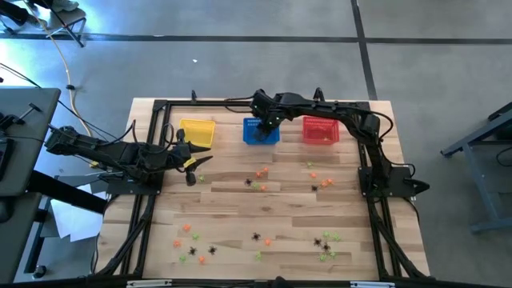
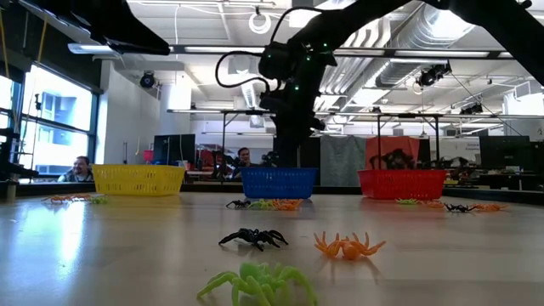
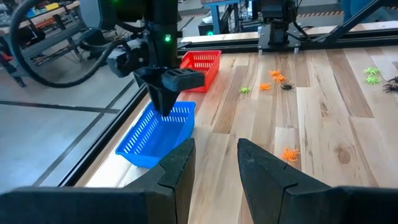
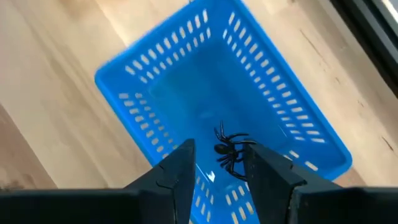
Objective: Sort Halloween decoration
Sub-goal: Put the black spider toy into the blue basket
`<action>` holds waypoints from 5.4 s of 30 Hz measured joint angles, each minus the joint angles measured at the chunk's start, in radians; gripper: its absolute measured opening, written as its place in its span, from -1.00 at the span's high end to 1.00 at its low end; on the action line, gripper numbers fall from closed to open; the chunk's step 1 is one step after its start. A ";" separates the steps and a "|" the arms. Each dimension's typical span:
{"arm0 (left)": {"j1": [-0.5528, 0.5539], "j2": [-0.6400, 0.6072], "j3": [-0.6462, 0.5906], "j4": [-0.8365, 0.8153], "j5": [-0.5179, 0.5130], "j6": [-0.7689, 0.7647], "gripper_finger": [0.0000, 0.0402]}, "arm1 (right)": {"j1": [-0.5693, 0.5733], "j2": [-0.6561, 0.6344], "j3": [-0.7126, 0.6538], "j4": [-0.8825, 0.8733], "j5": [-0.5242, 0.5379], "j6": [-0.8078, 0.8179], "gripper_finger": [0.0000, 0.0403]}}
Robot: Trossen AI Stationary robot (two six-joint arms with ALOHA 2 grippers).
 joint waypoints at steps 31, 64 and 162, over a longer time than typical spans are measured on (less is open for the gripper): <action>0.014 0.000 0.000 0.001 -0.137 0.005 0.45 | 0.028 0.000 0.000 0.048 0.044 -0.232 -0.08; 0.528 0.615 -0.001 0.804 0.178 0.132 0.45 | 0.121 -0.083 -0.001 0.071 0.156 -0.273 -0.07; 0.681 0.984 -0.009 1.306 0.608 0.079 0.23 | 0.047 -0.130 -0.001 0.177 -0.018 -0.153 0.36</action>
